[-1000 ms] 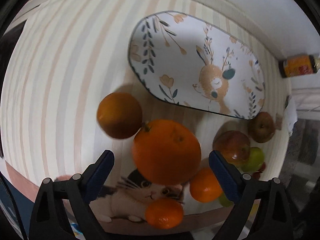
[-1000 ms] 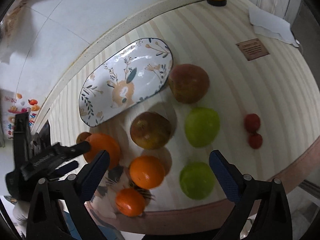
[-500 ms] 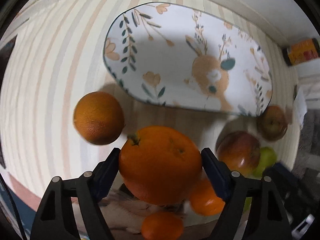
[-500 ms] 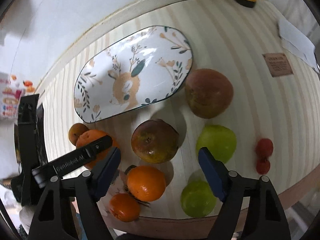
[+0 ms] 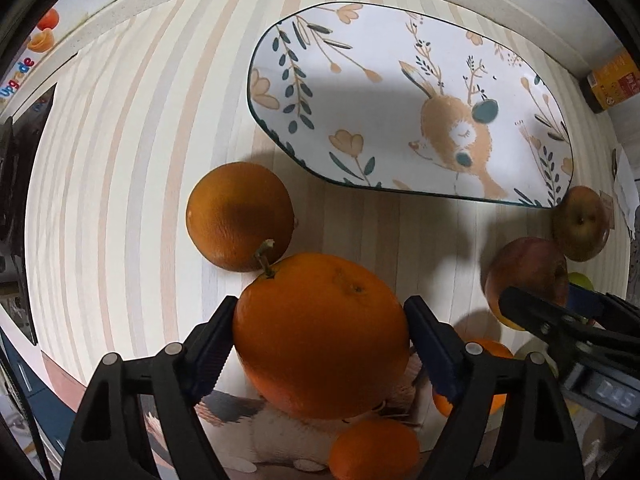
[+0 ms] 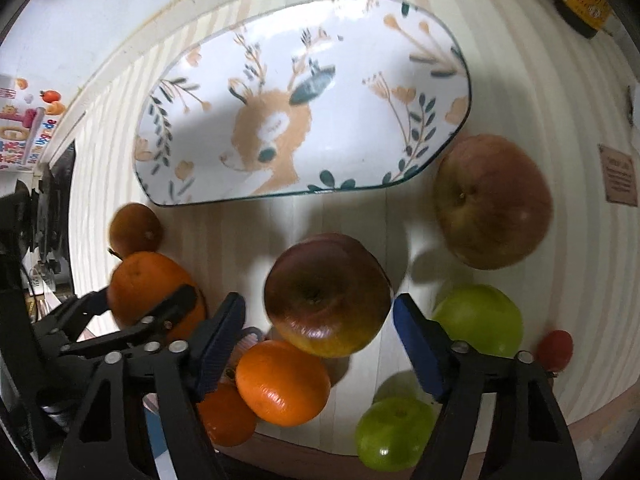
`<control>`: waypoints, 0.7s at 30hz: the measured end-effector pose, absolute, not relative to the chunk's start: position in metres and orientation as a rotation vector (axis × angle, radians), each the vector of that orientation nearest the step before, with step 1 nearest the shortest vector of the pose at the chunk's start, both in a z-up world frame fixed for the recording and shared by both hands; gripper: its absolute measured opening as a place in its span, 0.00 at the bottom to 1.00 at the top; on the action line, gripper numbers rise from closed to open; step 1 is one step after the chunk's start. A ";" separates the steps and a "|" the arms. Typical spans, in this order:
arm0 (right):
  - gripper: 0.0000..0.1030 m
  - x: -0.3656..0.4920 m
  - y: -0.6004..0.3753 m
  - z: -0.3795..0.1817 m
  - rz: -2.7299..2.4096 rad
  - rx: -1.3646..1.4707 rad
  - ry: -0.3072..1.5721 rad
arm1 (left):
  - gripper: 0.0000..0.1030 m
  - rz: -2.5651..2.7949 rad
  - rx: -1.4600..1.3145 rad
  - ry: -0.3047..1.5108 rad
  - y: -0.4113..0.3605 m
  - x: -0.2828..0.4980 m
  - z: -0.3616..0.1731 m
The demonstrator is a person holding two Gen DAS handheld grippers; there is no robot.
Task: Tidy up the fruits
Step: 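Grasp the large orange with the left tool while the right tool grasps the red apple, then carry the orange and apple onto the floral plate and open both tools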
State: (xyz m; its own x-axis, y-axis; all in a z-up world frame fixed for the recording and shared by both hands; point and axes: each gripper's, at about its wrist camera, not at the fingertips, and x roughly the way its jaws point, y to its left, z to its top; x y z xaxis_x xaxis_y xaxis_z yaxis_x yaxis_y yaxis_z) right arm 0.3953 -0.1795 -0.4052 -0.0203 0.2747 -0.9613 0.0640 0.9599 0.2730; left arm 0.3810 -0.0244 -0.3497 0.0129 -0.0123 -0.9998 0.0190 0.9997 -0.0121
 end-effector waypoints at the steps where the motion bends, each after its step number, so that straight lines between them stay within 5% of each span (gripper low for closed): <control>1: 0.72 0.396 -0.179 -0.407 0.165 0.254 1.588 | 0.78 -0.021 0.006 1.553 -0.032 0.378 -0.350; 9: 0.69 0.386 -0.189 -0.397 0.190 0.261 1.556 | 0.77 -0.031 -0.048 1.543 -0.018 0.371 -0.339; 21: 0.69 0.399 -0.208 -0.319 0.246 0.332 1.413 | 0.77 -0.138 -0.121 1.379 -0.012 0.433 -0.239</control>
